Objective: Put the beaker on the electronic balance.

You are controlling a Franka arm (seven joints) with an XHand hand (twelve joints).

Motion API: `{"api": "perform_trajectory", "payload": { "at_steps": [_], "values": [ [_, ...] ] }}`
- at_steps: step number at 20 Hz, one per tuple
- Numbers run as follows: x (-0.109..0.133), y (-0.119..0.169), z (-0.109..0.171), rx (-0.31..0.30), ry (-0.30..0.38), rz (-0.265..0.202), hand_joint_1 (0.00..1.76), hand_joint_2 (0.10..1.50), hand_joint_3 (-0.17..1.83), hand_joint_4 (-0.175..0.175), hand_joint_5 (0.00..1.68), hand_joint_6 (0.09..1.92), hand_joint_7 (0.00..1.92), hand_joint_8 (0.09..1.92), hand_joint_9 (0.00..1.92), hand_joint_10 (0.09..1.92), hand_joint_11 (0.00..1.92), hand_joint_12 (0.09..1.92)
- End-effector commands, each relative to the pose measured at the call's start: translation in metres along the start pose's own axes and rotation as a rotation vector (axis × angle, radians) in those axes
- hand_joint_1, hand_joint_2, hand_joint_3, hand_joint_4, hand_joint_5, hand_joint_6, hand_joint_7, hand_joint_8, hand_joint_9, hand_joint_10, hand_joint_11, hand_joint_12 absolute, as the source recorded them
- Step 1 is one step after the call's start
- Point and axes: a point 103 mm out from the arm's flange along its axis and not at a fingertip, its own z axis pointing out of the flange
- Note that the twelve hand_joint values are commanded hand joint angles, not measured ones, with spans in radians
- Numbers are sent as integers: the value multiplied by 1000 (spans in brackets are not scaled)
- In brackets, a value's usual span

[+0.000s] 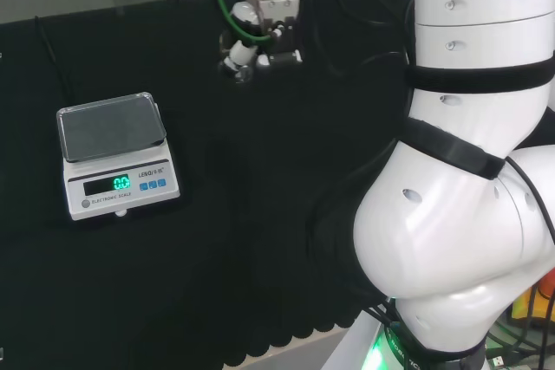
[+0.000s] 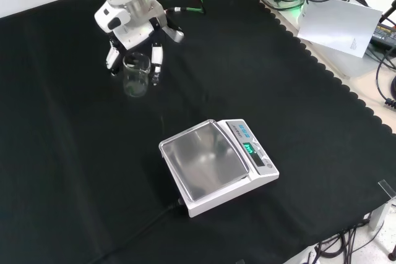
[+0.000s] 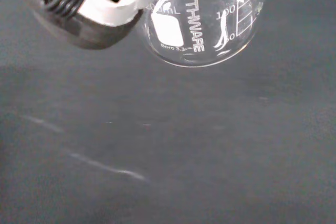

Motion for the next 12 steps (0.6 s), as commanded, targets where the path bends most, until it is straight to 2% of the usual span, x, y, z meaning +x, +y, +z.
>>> {"api": "perform_trajectory", "payload": {
  "at_steps": [1, 7, 12],
  "values": [
    [98, -8, -20, 71, -115, -160, 1215, 839, 670, -41, 862, 1233, 958, 1354, 1194, 1091, 1258, 1039],
    [173, -20, -15, 146, -163, -274, 1215, 834, 680, -38, 865, 1233, 959, 1355, 1197, 1091, 1254, 1039],
    [207, -23, 5, 197, -145, -328, 1215, 832, 683, -37, 866, 1232, 958, 1356, 1199, 1091, 1251, 1038]
  ]
}}
